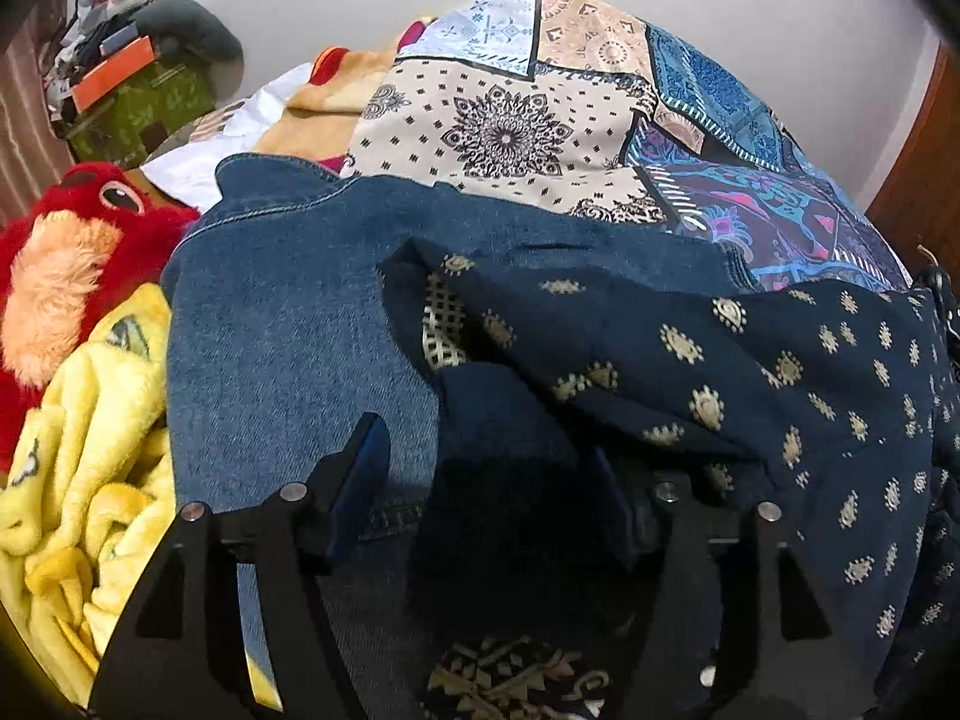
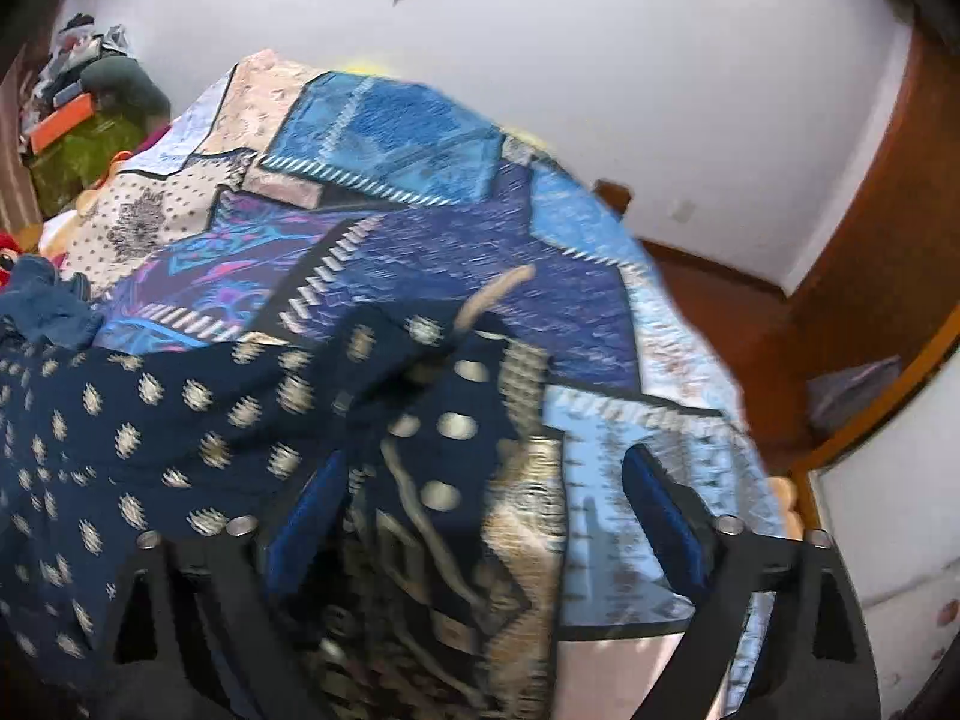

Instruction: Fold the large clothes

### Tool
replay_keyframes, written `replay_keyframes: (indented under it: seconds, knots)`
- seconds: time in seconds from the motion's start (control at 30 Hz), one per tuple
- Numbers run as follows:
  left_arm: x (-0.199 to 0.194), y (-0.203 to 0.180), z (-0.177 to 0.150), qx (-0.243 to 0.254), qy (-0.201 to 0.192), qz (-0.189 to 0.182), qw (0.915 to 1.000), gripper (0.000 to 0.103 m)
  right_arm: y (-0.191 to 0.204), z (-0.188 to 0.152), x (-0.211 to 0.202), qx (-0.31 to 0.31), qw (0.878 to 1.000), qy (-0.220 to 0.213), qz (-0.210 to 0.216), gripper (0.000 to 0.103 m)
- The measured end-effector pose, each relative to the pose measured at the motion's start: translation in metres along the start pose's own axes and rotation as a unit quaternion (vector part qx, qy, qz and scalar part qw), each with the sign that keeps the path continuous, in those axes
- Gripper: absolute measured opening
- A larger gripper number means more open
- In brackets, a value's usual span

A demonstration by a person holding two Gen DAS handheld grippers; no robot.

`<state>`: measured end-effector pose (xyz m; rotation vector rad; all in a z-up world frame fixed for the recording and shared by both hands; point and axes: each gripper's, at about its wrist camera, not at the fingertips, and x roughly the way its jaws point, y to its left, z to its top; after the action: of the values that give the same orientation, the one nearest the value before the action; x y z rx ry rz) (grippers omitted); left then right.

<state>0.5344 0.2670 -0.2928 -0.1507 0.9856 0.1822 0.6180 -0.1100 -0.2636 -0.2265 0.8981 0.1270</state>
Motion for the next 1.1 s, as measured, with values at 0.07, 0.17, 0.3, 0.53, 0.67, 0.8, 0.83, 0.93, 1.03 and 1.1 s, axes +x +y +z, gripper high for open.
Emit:
replay_keyframes:
  seconds: [0.07, 0.17, 0.3, 0.53, 0.67, 0.8, 0.83, 0.93, 1.03, 1.1]
  knots:
    - [-0.009, -0.003, -0.003, 0.015, 0.004, 0.01, 0.9998, 0.064, -0.007, -0.005, -0.003, 0.005, 0.999, 0.029, 0.024, 0.092]
    - [-0.029, -0.014, -0.01, 0.058, 0.009, 0.038, 0.9976, 0.064, -0.014, -0.017, -0.023, 0.005, 0.998, 0.038, 0.047, 0.092]
    - [-0.066, -0.025, -0.026, 0.096, 0.01, 0.038, 0.9946, 0.064, -0.016, -0.033, -0.072, 0.0, 0.998, 0.023, 0.053, 0.092]
    - [-0.159, -0.044, -0.068, 0.129, -0.018, 0.01, 0.9915, 0.068, -0.015, -0.062, -0.173, -0.009, 0.995, -0.022, 0.097, 0.092]
    - [-0.206, -0.049, -0.1, 0.137, -0.04, -0.003, 0.9897, 0.078, -0.01, -0.089, -0.222, -0.023, 0.993, -0.036, 0.113, 0.092]
    - [-0.236, -0.048, -0.137, 0.128, -0.046, -0.027, 0.9903, 0.084, -0.006, -0.126, -0.252, -0.027, 0.991, -0.034, 0.128, 0.092]
    - [-0.238, -0.047, -0.143, 0.123, -0.045, -0.033, 0.9909, 0.084, -0.005, -0.138, -0.257, -0.028, 0.99, -0.031, 0.133, 0.092]
    - [-0.237, -0.038, -0.171, 0.091, -0.029, -0.053, 0.994, 0.086, -0.003, -0.169, -0.262, -0.03, 0.99, -0.013, 0.139, 0.092]
    - [-0.23, -0.031, -0.198, 0.068, -0.014, -0.065, 0.9954, 0.086, -0.001, -0.204, -0.257, -0.024, 0.99, 0.022, 0.139, 0.092]
    - [-0.221, -0.025, -0.214, 0.048, -0.001, -0.069, 0.9964, 0.086, -0.003, -0.224, -0.251, -0.015, 0.989, 0.042, 0.139, 0.092]
